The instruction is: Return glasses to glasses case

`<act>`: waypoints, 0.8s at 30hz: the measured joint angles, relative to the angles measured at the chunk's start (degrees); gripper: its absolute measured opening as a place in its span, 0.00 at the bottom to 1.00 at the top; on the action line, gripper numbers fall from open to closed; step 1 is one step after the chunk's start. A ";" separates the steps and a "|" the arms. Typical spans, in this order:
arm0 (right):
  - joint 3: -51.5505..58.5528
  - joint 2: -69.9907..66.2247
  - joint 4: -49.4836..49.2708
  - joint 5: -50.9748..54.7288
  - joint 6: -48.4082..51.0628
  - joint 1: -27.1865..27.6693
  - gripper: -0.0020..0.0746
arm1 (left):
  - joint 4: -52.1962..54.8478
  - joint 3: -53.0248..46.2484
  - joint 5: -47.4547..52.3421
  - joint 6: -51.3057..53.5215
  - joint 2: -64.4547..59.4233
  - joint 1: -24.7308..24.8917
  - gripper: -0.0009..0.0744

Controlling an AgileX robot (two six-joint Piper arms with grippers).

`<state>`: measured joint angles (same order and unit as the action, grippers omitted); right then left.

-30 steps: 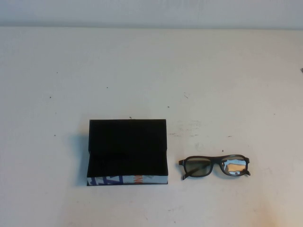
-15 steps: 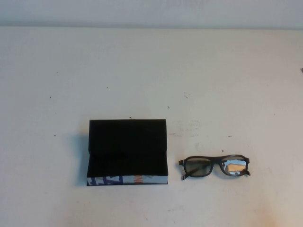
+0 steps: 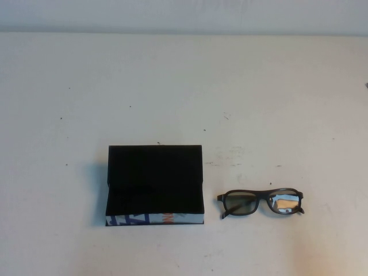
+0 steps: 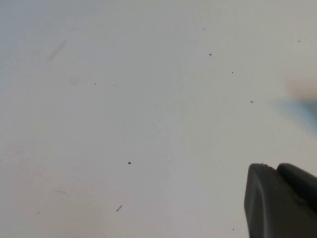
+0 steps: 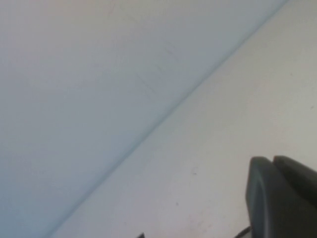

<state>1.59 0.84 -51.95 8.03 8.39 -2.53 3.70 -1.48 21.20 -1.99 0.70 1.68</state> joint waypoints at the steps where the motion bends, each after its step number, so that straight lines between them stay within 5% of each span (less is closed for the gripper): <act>1: 0.00 0.00 -2.23 -1.19 0.00 0.00 0.01 | 0.00 0.00 0.00 0.00 0.00 0.00 0.01; 5: 0.00 0.00 -7.19 -2.19 0.00 0.00 0.01 | 0.00 0.00 0.00 0.00 0.00 0.00 0.01; 10: -2.99 -1.11 -6.56 8.48 0.00 0.00 0.01 | 0.00 0.00 0.00 0.00 0.00 0.00 0.01; 19: -24.36 -25.85 11.48 39.61 2.65 0.00 0.01 | 0.00 0.00 0.00 0.00 0.00 0.00 0.01; 24: -32.94 -37.81 19.12 47.50 7.20 0.00 0.01 | 0.00 0.00 0.00 0.00 0.00 0.00 0.01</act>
<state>-31.34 -36.98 -32.82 55.54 15.58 -2.53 3.70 -1.48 21.20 -1.99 0.70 1.68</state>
